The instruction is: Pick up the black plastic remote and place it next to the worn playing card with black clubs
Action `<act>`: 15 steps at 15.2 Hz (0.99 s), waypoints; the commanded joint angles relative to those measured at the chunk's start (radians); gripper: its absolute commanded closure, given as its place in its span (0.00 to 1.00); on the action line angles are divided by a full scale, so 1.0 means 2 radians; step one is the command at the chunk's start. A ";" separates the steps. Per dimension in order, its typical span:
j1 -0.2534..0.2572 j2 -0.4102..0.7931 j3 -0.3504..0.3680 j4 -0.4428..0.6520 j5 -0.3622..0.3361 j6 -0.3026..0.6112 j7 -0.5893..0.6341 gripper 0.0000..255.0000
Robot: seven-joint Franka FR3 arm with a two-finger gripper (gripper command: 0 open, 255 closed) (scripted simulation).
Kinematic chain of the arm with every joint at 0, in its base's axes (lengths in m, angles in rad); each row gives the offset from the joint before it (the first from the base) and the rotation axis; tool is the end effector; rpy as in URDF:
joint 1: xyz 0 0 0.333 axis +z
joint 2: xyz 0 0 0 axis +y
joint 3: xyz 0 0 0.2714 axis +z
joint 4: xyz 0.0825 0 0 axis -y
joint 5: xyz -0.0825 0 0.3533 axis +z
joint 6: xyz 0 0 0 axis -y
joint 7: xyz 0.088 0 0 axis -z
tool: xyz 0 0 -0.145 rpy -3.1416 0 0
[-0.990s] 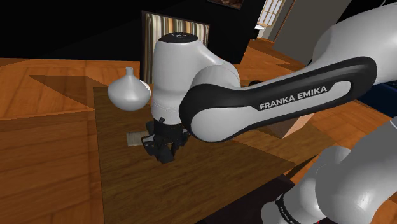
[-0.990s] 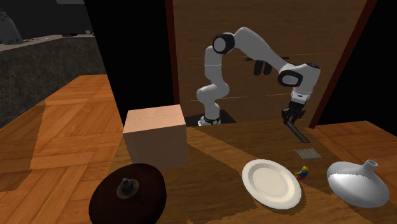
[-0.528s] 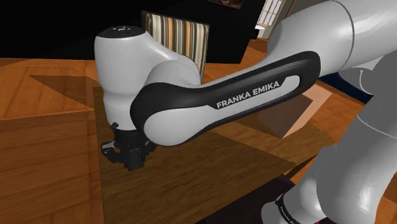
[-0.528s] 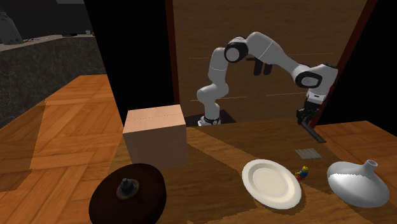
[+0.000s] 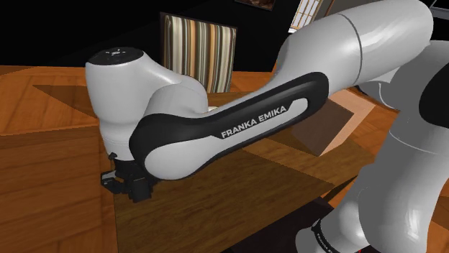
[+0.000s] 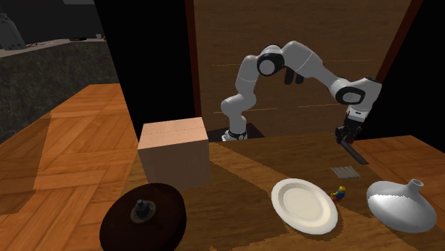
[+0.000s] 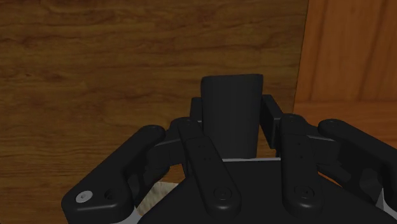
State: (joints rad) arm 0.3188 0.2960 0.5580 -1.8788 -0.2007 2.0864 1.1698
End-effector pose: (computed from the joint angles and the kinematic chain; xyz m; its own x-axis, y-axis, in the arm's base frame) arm 0.3847 0.4249 0.3072 0.9787 -0.2053 -0.0007 -0.2051 -0.9779 0.0411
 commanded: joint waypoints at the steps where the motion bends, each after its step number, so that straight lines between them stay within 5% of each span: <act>1: 0.002 0.007 -0.002 -0.004 -0.005 0.011 0.004 1.00; 15: 0.008 0.032 -0.009 -0.021 -0.023 0.047 0.016 1.00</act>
State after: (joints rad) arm 0.3343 0.3590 0.5395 -1.9201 -0.2463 2.1812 1.2015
